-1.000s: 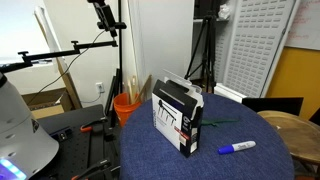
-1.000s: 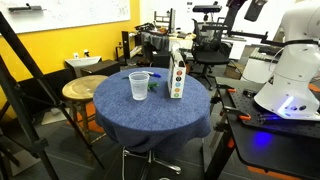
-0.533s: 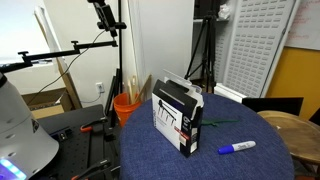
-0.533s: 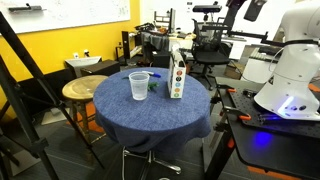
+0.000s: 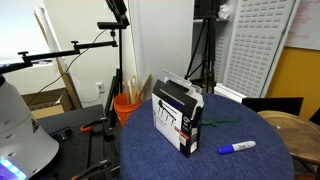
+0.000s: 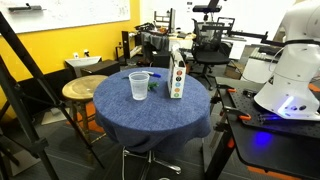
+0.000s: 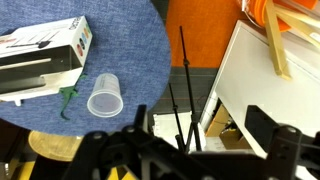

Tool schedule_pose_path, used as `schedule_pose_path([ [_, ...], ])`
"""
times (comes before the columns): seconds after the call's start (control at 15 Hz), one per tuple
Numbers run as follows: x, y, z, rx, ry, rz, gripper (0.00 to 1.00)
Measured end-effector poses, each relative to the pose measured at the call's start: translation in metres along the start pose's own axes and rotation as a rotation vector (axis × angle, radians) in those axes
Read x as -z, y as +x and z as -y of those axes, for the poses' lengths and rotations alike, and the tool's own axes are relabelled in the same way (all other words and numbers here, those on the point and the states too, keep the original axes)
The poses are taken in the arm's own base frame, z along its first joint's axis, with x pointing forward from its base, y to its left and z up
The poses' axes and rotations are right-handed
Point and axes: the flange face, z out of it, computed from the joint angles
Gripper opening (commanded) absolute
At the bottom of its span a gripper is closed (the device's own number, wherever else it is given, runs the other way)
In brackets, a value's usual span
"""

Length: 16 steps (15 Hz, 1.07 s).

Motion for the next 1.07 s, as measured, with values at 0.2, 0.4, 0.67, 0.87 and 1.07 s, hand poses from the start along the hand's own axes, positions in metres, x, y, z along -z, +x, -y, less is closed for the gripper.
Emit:
schedule_pose_path([
  [0.2, 0.023, 0.019, -0.043, -0.013, -0.021, -0.05, 1.0],
  [0.4, 0.049, 0.035, -0.096, -0.024, -0.044, -0.099, 1.0],
  [0.67, 0.072, 0.051, -0.168, -0.057, -0.062, -0.134, 1.0],
  [0.87, 0.079, 0.064, -0.22, -0.09, -0.069, -0.135, 1.0],
  [1.07, 0.076, 0.083, -0.263, -0.123, -0.085, -0.116, 1.0],
])
